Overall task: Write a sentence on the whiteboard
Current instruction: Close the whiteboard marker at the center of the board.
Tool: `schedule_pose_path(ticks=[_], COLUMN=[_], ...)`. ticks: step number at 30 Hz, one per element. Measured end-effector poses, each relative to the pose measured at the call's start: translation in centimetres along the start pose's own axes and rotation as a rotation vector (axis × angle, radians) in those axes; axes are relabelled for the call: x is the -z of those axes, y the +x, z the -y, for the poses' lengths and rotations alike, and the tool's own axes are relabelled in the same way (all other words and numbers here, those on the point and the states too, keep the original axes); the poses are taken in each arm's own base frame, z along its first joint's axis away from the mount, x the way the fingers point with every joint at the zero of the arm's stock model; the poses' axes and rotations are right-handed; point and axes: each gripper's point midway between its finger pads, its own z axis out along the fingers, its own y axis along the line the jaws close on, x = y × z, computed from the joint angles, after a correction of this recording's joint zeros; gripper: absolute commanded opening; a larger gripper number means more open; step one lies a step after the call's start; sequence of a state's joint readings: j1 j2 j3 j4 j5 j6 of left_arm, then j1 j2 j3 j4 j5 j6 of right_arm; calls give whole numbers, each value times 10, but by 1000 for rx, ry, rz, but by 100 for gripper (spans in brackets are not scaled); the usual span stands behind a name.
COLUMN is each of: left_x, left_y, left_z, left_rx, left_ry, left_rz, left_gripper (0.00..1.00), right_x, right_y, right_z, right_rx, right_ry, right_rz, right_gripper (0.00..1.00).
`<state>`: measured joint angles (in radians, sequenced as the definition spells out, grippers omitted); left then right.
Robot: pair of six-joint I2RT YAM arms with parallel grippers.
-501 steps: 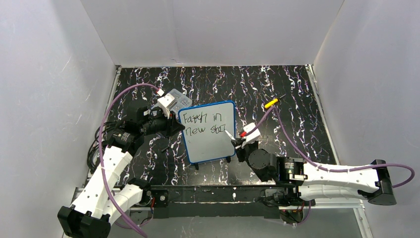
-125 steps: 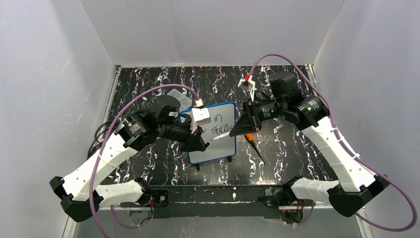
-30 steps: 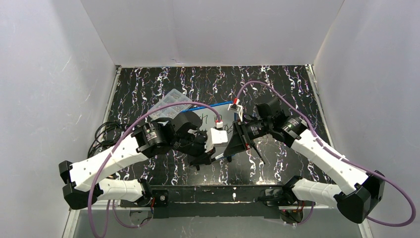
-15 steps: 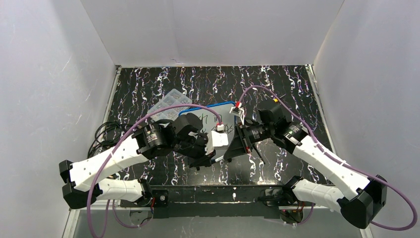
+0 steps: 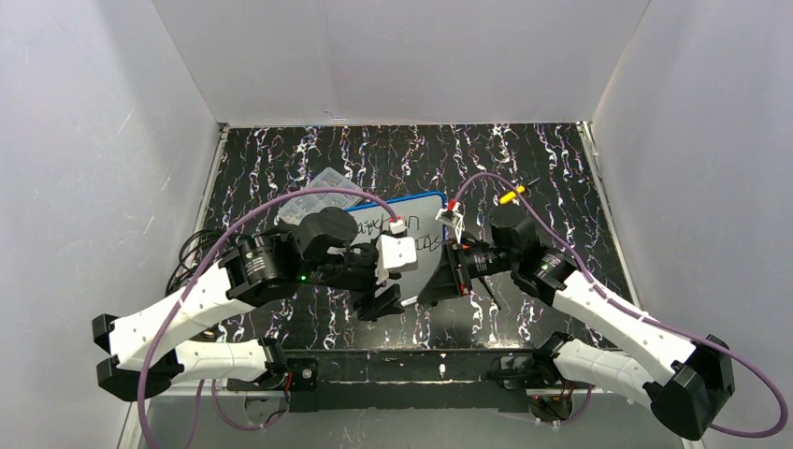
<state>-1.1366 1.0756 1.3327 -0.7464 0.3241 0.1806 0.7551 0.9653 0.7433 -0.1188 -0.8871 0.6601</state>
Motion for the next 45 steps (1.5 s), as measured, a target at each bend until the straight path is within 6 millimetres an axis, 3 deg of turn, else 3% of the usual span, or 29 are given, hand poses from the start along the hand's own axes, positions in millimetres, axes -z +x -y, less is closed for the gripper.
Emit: schedule_pose_path(ticks=[9, 14, 18, 25, 34, 41, 45], left_x=[18, 45, 64, 62, 62, 63, 65], left_y=[-22, -28, -35, -36, -46, -60, -69], left_z=[-16, -32, -44, -53, -64, -53, -44], left_rx=[221, 417, 529, 635, 750, 778, 772], left_ry=[-162, -305, -391, -434, -377, -250, -187], left_rz=[152, 273, 366, 389, 467, 526, 550], left_gripper=[79, 86, 91, 82, 67, 50, 46], right_x=[9, 22, 30, 44, 45, 49, 49], right_y=[-24, -45, -60, -80, -86, -87, -88], right_z=[-20, -44, -47, -51, -74, -99, -106], right_rx=[101, 204, 232, 283, 326, 354, 353], right_ry=[-9, -25, 19, 79, -10, -114, -147], right_rz=[139, 276, 374, 501, 521, 532, 533], right_gripper=[1, 1, 1, 1, 1, 1, 1])
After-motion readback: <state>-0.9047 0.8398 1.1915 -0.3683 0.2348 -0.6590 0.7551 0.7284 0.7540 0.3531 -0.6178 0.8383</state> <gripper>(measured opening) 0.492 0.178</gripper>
